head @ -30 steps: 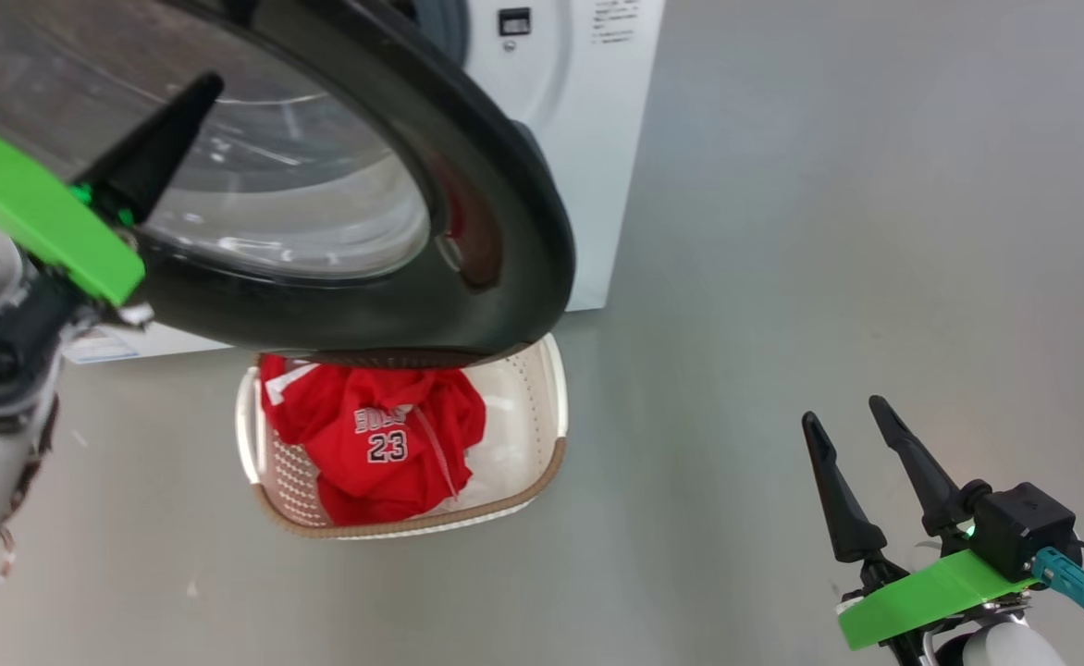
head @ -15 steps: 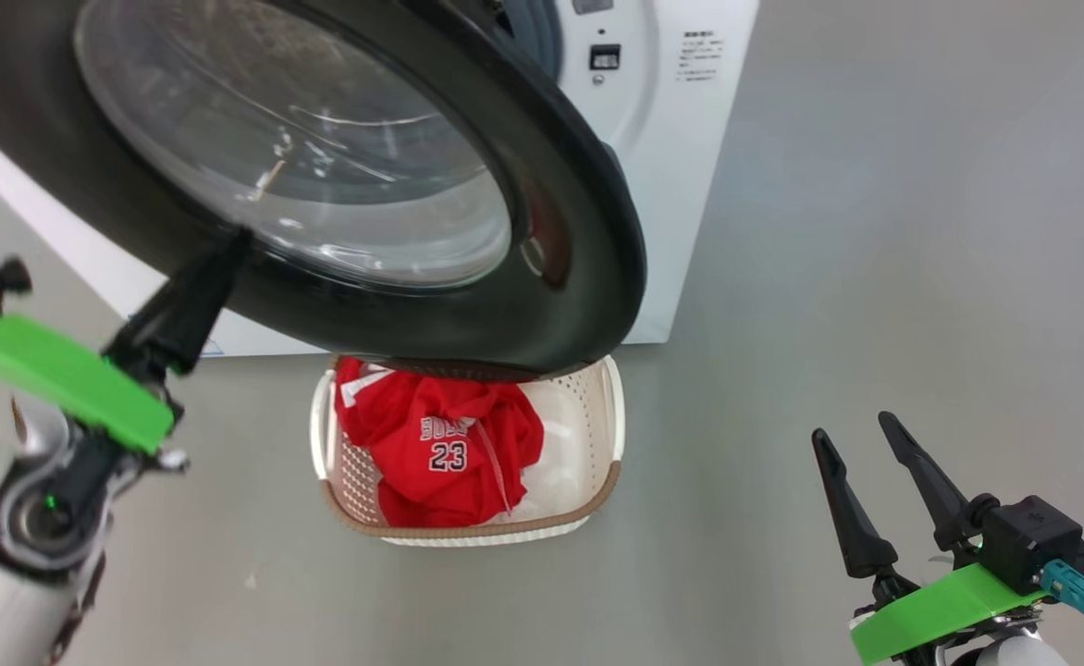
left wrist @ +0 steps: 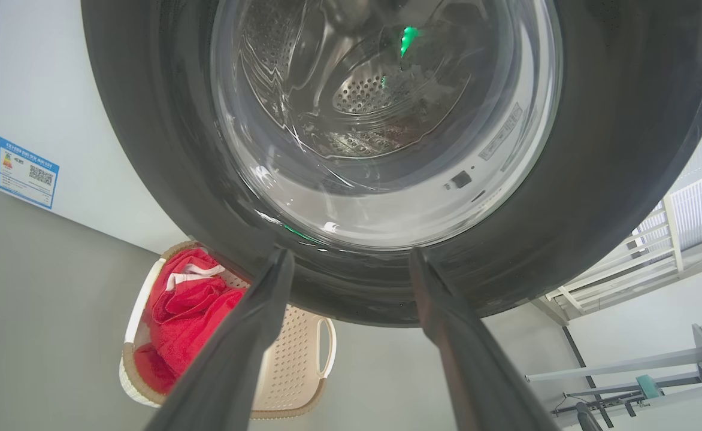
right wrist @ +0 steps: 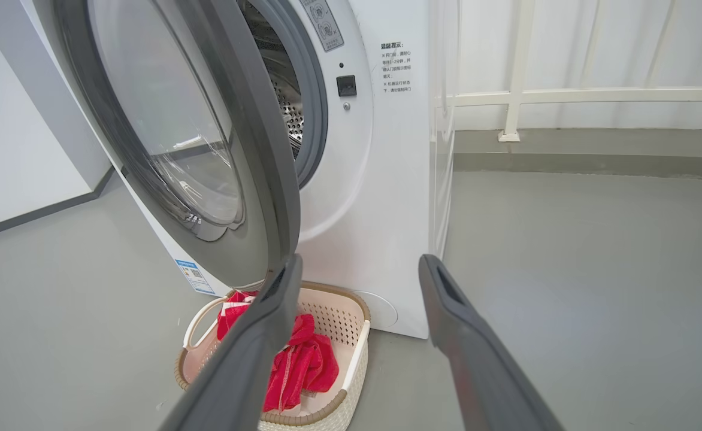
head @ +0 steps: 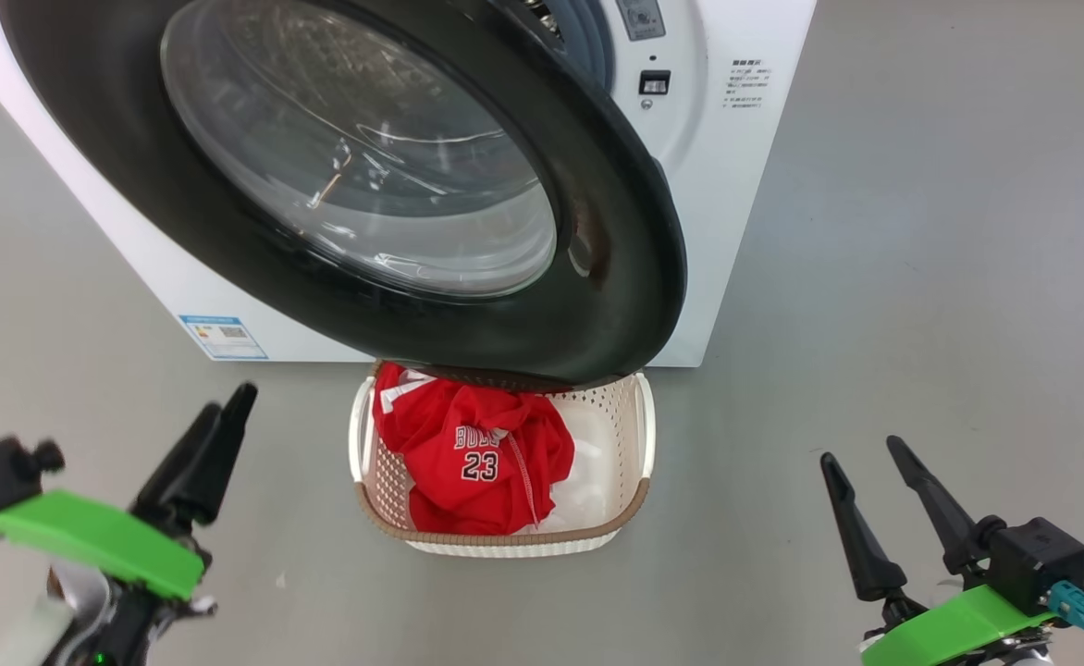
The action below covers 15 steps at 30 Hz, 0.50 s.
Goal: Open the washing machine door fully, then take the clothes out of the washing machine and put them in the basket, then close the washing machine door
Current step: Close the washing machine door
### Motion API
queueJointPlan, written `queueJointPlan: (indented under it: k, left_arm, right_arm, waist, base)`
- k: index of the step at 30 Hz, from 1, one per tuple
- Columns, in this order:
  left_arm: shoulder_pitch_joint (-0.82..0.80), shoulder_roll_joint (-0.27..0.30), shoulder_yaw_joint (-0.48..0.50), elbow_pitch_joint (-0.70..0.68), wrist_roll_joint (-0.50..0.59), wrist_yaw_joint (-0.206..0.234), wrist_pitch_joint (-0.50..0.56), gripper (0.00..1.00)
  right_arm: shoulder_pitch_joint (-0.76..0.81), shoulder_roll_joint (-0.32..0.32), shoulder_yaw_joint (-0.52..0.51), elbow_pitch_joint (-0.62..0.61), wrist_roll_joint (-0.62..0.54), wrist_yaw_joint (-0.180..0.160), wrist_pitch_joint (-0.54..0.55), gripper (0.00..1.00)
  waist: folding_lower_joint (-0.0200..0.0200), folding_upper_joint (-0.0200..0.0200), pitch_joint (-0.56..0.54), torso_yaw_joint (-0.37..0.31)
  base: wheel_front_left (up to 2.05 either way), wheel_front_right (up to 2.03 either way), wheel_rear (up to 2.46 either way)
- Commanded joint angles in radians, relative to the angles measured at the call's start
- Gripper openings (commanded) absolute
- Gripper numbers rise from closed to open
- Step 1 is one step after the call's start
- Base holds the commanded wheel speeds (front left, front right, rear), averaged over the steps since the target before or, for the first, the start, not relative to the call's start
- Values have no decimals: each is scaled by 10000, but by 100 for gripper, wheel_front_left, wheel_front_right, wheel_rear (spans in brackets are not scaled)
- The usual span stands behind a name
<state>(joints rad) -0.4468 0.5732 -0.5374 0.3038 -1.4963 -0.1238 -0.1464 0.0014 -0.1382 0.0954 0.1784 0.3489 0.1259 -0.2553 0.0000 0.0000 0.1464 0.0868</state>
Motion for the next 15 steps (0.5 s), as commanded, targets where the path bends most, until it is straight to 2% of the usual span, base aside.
queueJointPlan:
  k: [1, 7, 15]
  left_arm:
    - [57, 452, 462, -209, -47, -69, -258, 100]
    - [1097, 448, 631, -164, -41, -69, -880, 100]
    - [2382, 195, 945, 334, 1029, -69, -1144, 100]
  right_arm:
    - [26, -179, 120, -261, -105, 48, -65, 100]
    - [207, -206, -7, -275, -85, 48, -65, 100]
    - [596, -221, -237, -267, -68, 48, -65, 100]
  waist:
    - [0, 0, 0, -4]
    - [0, 0, -97, -112]
    - [0, 0, -281, -393]
  base:
    - [0, 0, 0]
    - [0, 0, 0]
    - [0, 0, 0]
